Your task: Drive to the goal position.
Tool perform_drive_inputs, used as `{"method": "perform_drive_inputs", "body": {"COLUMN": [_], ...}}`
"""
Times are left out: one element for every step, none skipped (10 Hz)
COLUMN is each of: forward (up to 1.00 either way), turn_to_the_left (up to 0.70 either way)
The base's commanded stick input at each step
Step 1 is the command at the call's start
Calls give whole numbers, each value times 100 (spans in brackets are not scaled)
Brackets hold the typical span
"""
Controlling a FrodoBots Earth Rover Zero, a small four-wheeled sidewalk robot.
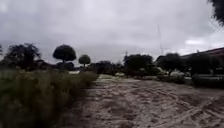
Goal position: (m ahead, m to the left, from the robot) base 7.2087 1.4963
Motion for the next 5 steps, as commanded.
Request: {"method": "perform_drive_inputs", "body": {"forward": [50, 50, 50, 50, 50], "turn_to_the_left": [0, 0, 0, 0, 0]}}
